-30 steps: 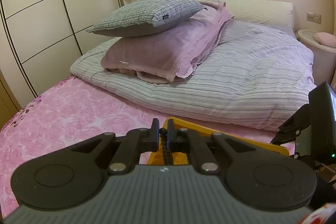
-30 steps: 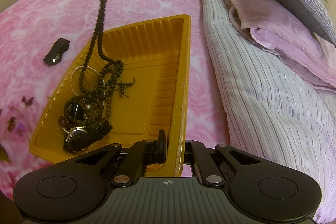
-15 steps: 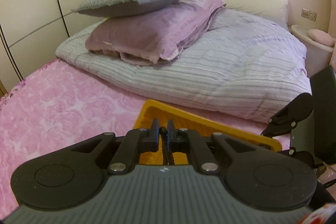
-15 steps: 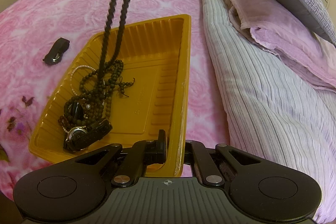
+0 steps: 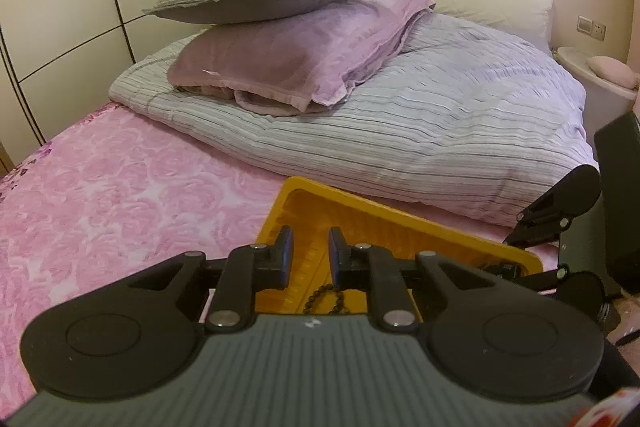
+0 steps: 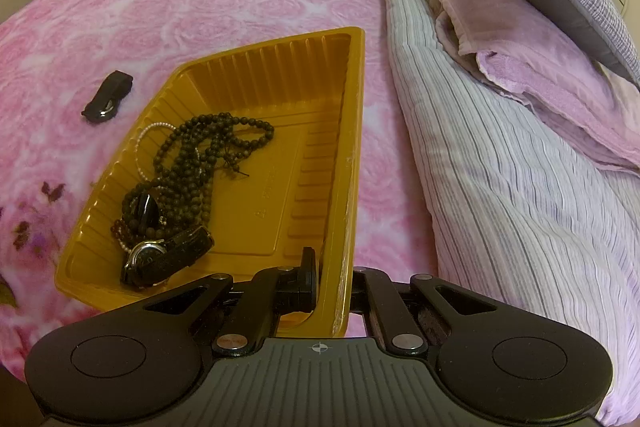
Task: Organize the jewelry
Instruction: 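Move the left gripper to the black watch and grasp its strap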
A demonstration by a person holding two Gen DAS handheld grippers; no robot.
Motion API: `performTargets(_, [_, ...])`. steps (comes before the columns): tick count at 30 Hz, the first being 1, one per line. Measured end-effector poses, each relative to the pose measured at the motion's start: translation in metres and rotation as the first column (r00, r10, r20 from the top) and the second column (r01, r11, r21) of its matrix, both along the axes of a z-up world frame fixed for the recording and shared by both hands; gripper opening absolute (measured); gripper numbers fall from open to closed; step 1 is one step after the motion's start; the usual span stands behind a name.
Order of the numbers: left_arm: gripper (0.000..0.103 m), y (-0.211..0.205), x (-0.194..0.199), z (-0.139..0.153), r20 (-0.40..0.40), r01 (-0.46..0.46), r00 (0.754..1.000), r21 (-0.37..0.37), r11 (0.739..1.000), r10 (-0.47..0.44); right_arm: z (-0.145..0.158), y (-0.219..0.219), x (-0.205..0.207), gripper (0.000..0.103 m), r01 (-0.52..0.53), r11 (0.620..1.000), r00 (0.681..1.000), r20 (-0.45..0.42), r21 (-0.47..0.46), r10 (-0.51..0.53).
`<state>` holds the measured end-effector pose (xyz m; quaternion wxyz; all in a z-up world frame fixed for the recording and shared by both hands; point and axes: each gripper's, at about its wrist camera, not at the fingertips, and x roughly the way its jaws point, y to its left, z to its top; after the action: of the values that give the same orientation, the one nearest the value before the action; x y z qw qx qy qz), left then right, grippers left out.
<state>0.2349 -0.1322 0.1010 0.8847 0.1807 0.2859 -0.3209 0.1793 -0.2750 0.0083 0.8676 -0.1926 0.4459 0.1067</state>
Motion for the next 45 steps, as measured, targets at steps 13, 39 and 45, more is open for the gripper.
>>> performTargets(13, [0.027,0.135,-0.015,-0.003,0.047,-0.258,0.964,-0.04,0.965,0.26,0.001,-0.001,0.001,0.005,0.002,1.0,1.0,0.002,0.0,-0.002])
performTargets(39, [0.06,0.156,-0.051,-0.157,-0.163,-0.638,0.77,-0.161,0.753,0.617,-0.001,-0.004,0.002,0.005,0.009,1.0,1.0,-0.005,0.006,-0.009])
performTargets(45, [0.06,0.145,-0.041,-0.161,-0.151,-0.642,0.767,-0.156,0.751,0.624,-0.001,-0.004,0.002,0.005,0.01,1.0,1.0,-0.006,0.005,-0.01])
